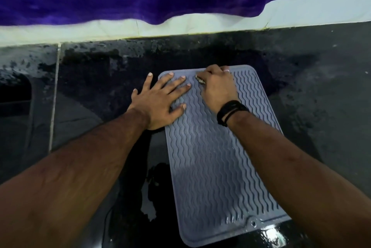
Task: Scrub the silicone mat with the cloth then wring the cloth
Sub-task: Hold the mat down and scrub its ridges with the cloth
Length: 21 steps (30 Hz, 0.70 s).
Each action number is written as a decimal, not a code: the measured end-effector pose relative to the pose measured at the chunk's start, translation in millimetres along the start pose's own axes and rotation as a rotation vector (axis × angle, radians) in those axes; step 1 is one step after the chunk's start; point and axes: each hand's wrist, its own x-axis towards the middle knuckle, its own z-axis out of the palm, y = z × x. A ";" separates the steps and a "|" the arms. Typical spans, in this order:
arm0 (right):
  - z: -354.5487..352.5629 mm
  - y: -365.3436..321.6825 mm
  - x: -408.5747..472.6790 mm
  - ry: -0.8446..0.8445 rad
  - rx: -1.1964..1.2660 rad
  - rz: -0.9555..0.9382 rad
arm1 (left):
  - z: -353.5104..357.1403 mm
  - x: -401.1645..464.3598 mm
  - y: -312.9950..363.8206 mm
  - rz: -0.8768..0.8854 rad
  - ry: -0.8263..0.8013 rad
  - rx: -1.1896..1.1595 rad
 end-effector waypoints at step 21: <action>-1.8 -1.9 15.0 0.010 0.036 0.019 | 3.6 0.3 -1.4 0.032 0.045 -0.016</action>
